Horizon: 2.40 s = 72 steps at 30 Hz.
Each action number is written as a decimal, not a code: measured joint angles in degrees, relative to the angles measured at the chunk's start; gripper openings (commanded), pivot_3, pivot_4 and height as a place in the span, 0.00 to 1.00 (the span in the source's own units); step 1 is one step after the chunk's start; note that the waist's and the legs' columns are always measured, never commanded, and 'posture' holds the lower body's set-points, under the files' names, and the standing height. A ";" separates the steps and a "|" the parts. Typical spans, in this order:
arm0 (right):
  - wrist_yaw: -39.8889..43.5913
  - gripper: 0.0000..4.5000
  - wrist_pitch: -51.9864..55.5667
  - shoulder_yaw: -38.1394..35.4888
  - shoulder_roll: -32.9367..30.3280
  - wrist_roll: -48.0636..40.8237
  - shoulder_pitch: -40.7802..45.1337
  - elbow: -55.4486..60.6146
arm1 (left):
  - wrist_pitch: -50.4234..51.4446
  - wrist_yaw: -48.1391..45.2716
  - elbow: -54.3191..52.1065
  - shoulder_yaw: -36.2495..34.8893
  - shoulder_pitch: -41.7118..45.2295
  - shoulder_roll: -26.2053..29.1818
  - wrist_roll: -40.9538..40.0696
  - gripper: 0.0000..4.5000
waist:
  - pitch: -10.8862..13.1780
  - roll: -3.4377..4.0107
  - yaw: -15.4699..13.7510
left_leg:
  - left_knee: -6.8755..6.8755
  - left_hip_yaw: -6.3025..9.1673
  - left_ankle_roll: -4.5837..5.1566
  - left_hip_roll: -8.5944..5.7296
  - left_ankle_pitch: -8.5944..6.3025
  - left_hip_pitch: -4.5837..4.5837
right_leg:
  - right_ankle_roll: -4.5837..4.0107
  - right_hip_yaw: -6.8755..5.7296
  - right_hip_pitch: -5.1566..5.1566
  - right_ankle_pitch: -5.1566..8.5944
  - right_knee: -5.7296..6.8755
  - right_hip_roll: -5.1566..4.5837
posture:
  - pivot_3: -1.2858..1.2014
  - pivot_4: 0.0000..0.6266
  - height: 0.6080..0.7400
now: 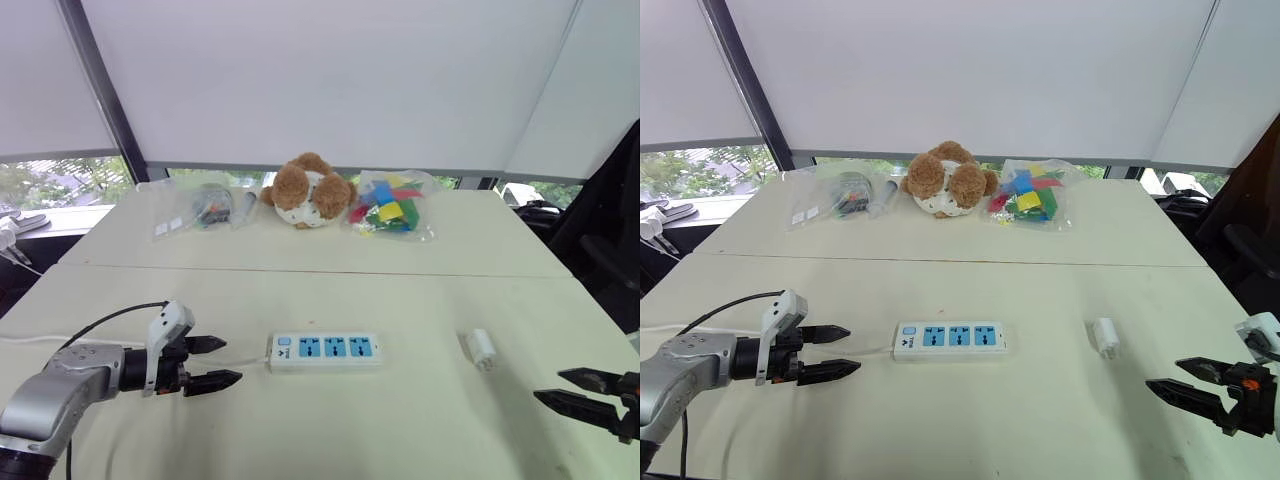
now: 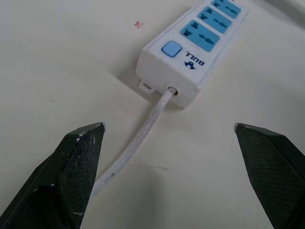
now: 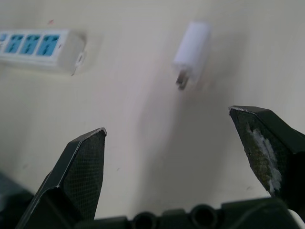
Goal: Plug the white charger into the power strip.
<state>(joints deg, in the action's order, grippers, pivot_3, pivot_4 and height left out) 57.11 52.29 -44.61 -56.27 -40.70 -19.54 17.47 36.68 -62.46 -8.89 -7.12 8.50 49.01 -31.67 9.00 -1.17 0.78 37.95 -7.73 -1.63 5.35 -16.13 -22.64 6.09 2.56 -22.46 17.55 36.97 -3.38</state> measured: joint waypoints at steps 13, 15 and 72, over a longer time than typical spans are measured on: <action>-0.79 1.00 2.88 2.61 -0.37 -0.44 1.74 0.19 | -2.21 1.29 2.03 0.59 2.82 -0.76 1.81 1.00 | 0.00 0.00 -0.06 | 0.00 -0.04 0.00 -0.01 0.00 -0.04 | 0.01 -0.01 0.00 0.00 0.00 0.02 | 0.52 0.24 0.99; -0.51 1.00 3.02 2.61 -0.37 -0.55 1.47 0.19 | -2.22 1.27 2.06 0.93 2.86 -0.78 1.98 1.00 | 0.00 0.00 -0.06 | 0.00 -0.05 0.00 -0.01 0.00 -0.04 | 0.01 -0.01 -0.01 -0.01 0.00 0.02 | 0.52 0.24 0.99; -4.46 1.00 15.93 -2.40 -2.61 -16.42 0.24 17.65 | -49.60 -25.32 51.76 18.05 32.04 -20.37 23.08 0.82 | -0.06 -0.10 -1.37 | 0.35 0.30 0.02 -0.08 0.04 -0.78 | 0.27 -0.03 -0.45 -0.15 0.14 0.18 | 0.52 0.24 0.99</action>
<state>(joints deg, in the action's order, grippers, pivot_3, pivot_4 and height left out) 52.65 68.22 -47.02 -58.89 -57.12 -19.30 35.12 -12.92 -87.78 42.86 10.92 40.54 28.64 -8.59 8.94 -1.27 -0.58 38.30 -7.43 -1.61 5.27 -16.10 -23.43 6.36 2.53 -22.91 17.41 37.11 -3.21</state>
